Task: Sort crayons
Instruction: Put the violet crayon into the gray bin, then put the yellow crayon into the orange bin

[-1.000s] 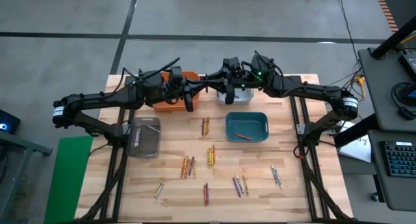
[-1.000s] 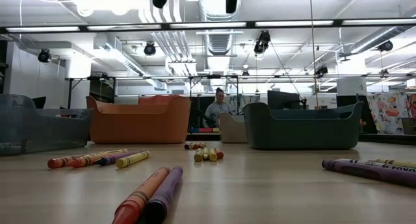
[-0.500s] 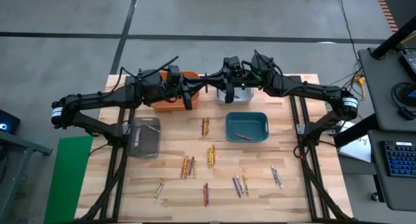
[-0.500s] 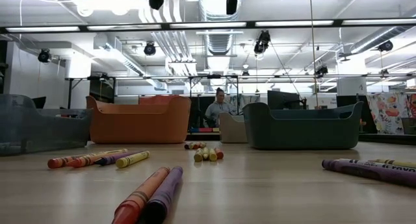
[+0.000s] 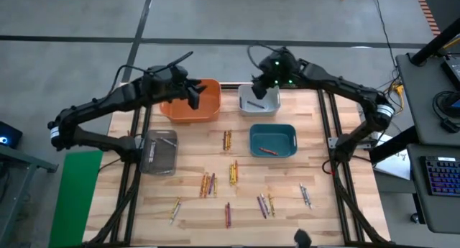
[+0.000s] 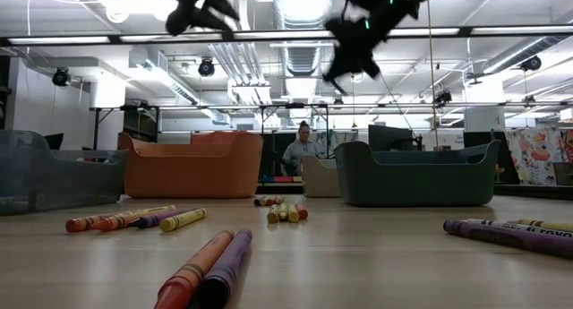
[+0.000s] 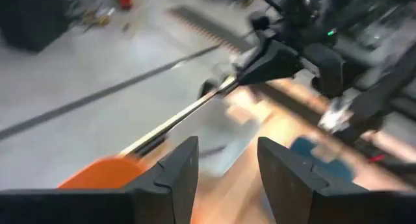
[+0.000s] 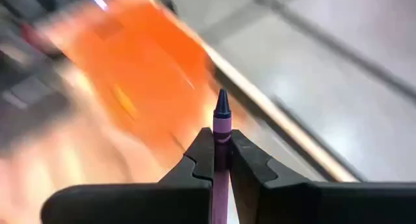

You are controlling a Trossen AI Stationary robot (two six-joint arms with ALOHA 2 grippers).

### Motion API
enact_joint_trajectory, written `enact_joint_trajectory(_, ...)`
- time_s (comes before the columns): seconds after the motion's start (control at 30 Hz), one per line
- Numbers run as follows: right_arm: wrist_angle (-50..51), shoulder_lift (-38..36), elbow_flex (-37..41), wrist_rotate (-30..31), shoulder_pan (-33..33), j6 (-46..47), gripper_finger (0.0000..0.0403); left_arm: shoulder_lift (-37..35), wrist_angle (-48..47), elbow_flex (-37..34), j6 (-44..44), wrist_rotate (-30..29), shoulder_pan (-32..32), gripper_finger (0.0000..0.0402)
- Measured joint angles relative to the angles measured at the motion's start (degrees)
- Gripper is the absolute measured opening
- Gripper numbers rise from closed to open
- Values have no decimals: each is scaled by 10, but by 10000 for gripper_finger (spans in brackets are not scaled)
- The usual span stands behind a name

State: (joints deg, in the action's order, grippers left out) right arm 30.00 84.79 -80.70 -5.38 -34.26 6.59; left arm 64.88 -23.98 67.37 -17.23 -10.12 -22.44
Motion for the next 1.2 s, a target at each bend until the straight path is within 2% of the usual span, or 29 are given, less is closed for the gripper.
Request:
enact_joint_trajectory(0.13, 60, 47, 13, 1, -32, -24, 13, 0, -91, 0, 13, 1, -41, 142)
enact_joint_trajectory(0.33, 71, 125, 13, 1, -42, -32, 13, 16, -196, 0, 51, 1, -77, 142)
enact_joint_trajectory(0.5, 70, 163, 2, 0, -41, -21, 13, 25, -254, -5, 75, 1, -90, 142)
enact_joint_trajectory(0.67, 71, 176, -10, 0, -42, -7, 17, 26, -268, -8, 82, 2, -97, 142)
enact_joint_trajectory(0.93, 70, 177, -33, -1, -42, 13, 92, 26, -271, -8, 56, 2, -101, 142)
enact_joint_trajectory(1.13, 72, 177, -61, -6, -43, -35, 136, 26, -271, -8, -40, 4, -99, 142)
enact_joint_trajectory(1.2, 72, 177, -77, -6, -46, -56, 143, 26, -271, -8, -92, 25, -98, 142)
